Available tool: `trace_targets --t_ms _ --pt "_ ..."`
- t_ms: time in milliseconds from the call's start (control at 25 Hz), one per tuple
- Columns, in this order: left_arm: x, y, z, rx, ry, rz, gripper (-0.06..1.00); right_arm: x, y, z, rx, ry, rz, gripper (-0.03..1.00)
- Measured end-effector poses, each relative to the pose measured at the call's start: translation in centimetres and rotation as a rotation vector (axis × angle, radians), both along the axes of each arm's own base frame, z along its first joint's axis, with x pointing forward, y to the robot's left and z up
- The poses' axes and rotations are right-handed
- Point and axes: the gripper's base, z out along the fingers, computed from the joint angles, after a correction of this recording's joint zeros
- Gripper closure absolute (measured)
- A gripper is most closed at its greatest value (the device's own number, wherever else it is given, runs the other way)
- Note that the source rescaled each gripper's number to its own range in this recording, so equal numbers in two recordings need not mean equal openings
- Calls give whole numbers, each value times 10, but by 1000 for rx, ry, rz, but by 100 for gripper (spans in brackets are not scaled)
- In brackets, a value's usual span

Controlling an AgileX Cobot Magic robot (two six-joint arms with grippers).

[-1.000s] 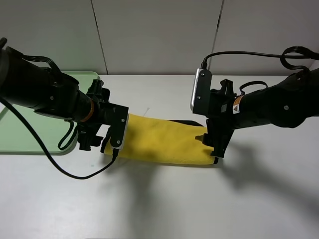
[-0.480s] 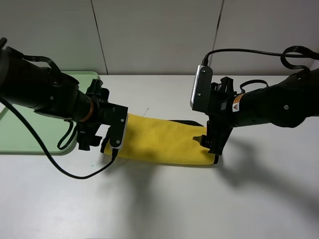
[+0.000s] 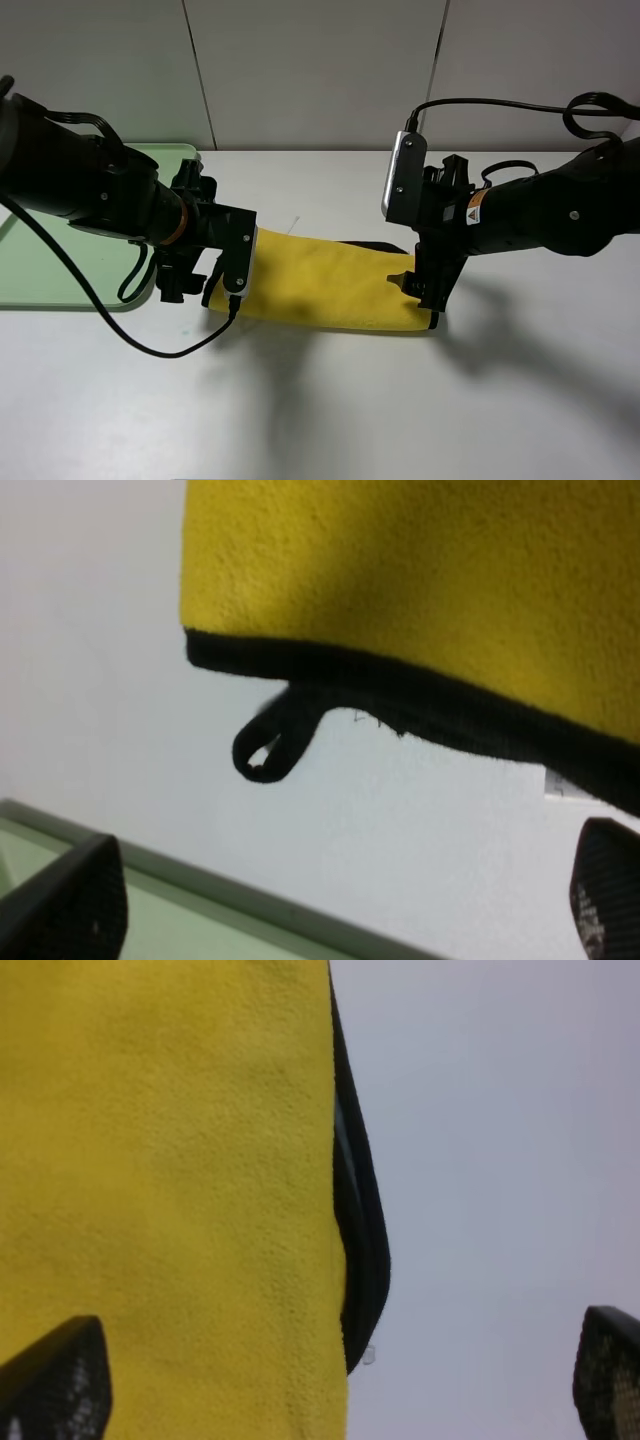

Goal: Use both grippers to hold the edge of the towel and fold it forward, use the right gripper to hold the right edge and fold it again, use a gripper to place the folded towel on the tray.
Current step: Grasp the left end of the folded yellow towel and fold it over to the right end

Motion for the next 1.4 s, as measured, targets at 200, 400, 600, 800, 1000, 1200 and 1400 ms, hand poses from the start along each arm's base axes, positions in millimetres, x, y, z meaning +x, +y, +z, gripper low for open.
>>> trace_targets --t_ms 200,400,600,800,1000,1200,1400 --pt "0 0 0 -2 0 3 2 -1 -1 -1 30 46 -65 -3" --pt "0 0 0 -4 0 6 1 -7 -5 16 122 86 -168 -3" --pt "0 1 0 -3 4 24 1 -23 -13 55 284 121 -291 -3" --pt "0 2 0 8 2 33 1 -51 -29 93 405 185 -416 -3" --pt "0 2 0 8 2 33 1 -89 -66 127 423 162 -615 -3" --pt "0 2 0 8 2 33 1 -136 -114 157 469 34 -813 -3" --pt "0 2 0 8 2 33 1 -185 -143 168 652 37 -876 -3"
